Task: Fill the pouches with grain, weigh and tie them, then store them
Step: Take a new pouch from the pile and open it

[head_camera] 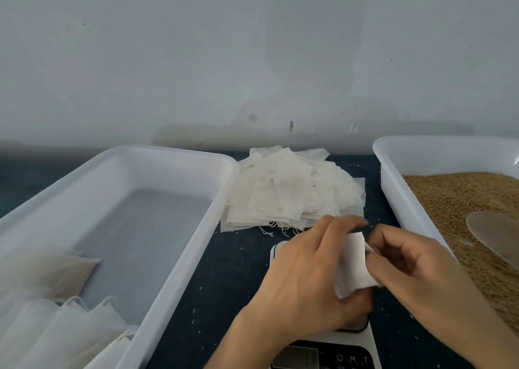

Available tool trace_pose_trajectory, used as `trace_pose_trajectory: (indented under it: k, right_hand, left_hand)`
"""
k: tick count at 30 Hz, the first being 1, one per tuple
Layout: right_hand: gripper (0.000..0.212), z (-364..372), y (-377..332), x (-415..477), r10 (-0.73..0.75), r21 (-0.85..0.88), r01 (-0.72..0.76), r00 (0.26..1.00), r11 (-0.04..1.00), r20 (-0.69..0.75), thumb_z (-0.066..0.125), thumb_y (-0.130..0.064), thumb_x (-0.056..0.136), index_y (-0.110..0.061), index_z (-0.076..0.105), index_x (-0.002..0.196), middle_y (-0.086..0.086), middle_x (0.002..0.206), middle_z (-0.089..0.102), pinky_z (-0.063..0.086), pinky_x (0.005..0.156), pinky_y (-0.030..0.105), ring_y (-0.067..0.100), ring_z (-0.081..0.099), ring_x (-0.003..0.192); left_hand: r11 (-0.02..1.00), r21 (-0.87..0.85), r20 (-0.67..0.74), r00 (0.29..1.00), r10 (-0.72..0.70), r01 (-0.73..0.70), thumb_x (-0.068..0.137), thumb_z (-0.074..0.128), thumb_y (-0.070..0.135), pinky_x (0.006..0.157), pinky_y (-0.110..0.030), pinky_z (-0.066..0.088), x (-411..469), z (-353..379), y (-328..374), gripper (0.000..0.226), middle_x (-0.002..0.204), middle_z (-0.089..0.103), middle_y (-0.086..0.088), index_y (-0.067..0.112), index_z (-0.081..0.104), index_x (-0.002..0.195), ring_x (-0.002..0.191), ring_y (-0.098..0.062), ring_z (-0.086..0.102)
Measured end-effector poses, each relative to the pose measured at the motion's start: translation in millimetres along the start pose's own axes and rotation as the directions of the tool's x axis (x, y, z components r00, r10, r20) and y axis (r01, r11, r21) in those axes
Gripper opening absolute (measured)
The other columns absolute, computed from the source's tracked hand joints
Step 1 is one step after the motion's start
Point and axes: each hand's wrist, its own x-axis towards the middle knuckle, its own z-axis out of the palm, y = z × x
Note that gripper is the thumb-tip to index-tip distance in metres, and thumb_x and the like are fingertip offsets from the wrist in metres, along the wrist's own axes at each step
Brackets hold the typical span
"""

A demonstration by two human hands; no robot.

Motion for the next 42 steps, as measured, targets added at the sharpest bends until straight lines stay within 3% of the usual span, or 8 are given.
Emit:
trace_pose_trajectory:
  k: [5,12,16,20,24,31,38,42]
  right_hand:
    - [0.027,-5.7,-3.6,-0.4,0.03,0.032,-0.032,0.999,0.999,0.04,0.062,-0.007,0.087,-0.018,0.056,0.063,0.001,0.051,0.048,0.032,0.047,0.011,0.003,0.041,0.043]
    - [0.02,-19.6,-6.3,-2.0,0.04,-0.057,-0.04,0.999,0.998,0.01,0.064,-0.016,0.086,-0.022,0.063,0.067,0.006,0.065,0.067,0.048,0.053,0.014,0.009,0.063,0.055]
    - [0.006,-22.4,-7.0,-6.2,0.011,-0.168,-0.024,0.997,0.985,-0.075,0.07,-0.03,0.075,-0.03,0.065,0.077,-0.001,0.074,0.069,0.054,0.059,0.033,0.012,0.066,0.064]
    - [0.018,-21.7,-7.2,-10.5,-0.133,-0.261,0.099,0.984,0.96,-0.117,0.072,-0.028,0.071,-0.042,0.066,0.082,-0.012,0.085,0.068,0.051,0.057,0.027,0.01,0.065,0.083]
    - [0.016,-19.4,0.0,-13.2,-0.209,-0.356,0.179,0.977,0.917,-0.05,0.054,-0.05,0.095,-0.049,0.07,0.09,-0.02,0.094,0.066,0.051,0.066,0.021,0.004,0.064,0.084]
    - [0.035,-14.8,6.5,-17.9,-0.273,-0.354,0.271,0.961,0.895,0.046,0.055,-0.065,0.084,-0.034,0.071,0.081,-0.028,0.108,0.066,0.045,0.09,0.01,-0.005,0.05,0.126]
    - [0.038,-15.7,7.0,-27.1,-0.166,-0.355,0.145,0.986,0.923,-0.028,0.049,-0.079,0.076,-0.041,0.052,0.075,-0.036,0.14,0.042,0.051,0.089,0.024,-0.009,0.052,0.122]
    - [0.033,-16.0,1.2,-30.5,-0.228,-0.456,0.189,0.973,0.869,-0.03,0.041,-0.079,0.084,-0.048,0.044,0.073,-0.027,0.14,0.047,0.058,0.069,0.034,0.008,0.071,0.082]
  left_hand:
    - [0.981,0.193,-0.03,0.999,0.013,-0.007,0.059,0.071,0.048,0.082,-0.023,0.042,1.1,6.5,4.6,0.084,0.108,0.048,0.012,0.024,0.038,0.133,0.094,-0.01,0.054]
    - [0.987,0.155,-0.054,0.998,-0.042,0.05,0.068,0.053,0.048,0.052,-0.013,0.022,-0.4,-4.2,7.5,0.053,0.092,0.052,0.016,0.025,0.044,0.114,0.068,-0.002,0.039]
    - [0.989,0.142,-0.081,0.996,-0.038,0.049,0.075,0.052,0.046,0.049,-0.019,0.026,0.8,-6.9,7.1,0.038,0.084,0.056,0.013,0.023,0.05,0.105,0.06,-0.008,0.043]
    - [0.98,0.17,-0.088,0.992,-0.091,0.105,0.076,0.052,0.049,0.045,-0.021,0.033,1.1,-7.7,6.1,0.036,0.085,0.058,0.014,0.025,0.049,0.103,0.059,-0.011,0.05]
    - [0.978,0.137,-0.061,0.987,-0.151,0.158,0.073,0.048,0.052,0.047,-0.023,0.033,0.4,-6.2,5.8,0.039,0.088,0.058,0.014,0.028,0.045,0.104,0.058,-0.014,0.051]
    - [0.979,0.171,-0.057,0.993,-0.1,0.108,0.072,0.056,0.059,0.066,-0.016,0.037,2.5,-0.2,6.9,0.051,0.096,0.056,0.016,0.025,0.052,0.109,0.08,-0.004,0.054]
    - [0.992,0.102,-0.047,0.996,-0.075,0.079,0.072,0.061,0.056,0.073,-0.014,0.041,1.8,9.2,7.1,0.048,0.098,0.055,0.017,0.027,0.053,0.109,0.084,-0.001,0.054]
    - [0.994,0.023,-0.005,0.994,-0.11,0.11,0.075,0.056,0.052,0.065,-0.002,0.035,1.7,9.8,5.1,0.039,0.087,0.051,0.023,0.026,0.056,0.104,0.078,0.004,0.046]
